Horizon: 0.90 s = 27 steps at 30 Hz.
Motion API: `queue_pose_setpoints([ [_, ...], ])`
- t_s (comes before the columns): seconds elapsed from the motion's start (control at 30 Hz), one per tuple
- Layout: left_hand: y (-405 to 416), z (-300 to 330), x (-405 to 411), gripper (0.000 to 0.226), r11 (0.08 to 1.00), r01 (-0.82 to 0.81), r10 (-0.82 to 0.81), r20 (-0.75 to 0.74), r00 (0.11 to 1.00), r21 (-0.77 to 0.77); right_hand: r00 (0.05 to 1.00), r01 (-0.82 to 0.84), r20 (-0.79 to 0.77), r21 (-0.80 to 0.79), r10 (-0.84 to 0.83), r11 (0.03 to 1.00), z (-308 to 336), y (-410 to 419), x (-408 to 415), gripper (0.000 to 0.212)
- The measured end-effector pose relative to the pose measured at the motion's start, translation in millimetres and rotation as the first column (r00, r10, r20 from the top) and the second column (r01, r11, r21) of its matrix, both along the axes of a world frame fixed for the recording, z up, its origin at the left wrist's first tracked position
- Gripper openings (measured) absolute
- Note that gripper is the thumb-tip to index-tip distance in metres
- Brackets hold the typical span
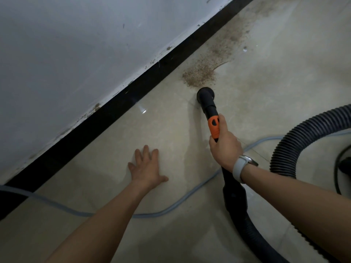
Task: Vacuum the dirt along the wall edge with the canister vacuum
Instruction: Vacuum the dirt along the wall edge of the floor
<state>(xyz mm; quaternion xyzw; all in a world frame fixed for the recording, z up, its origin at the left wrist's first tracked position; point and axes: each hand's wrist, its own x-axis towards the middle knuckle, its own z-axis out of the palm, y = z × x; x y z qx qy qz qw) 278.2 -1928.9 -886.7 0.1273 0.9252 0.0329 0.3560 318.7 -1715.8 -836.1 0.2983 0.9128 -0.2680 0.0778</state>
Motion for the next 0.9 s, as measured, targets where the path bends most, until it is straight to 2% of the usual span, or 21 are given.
queue_pose_setpoints([
  [0.23,4,-6,-26,0.127,0.998,-0.006,0.008,0.030,1.000,-0.058,0.997,-0.060,-0.052,-0.047,0.058,0.997,-3,-3,-46,0.071],
  [0.5,6,-8,-26,0.130,0.998,-0.036,0.038,0.052,0.998,-0.044,0.981,-0.176,-0.082,-0.016,0.174,0.984,-8,-27,-112,0.072],
  [0.73,10,-4,-28,0.130,0.997,-0.045,0.050,0.085,0.995,-0.056,0.989,-0.134,-0.066,-0.026,0.132,0.991,-7,-17,-115,0.071],
  [0.9,9,-5,-28,0.131,0.998,-0.041,0.045,0.087,0.995,-0.049,0.993,-0.068,-0.103,-0.051,0.062,0.996,-5,4,-83,0.070],
])
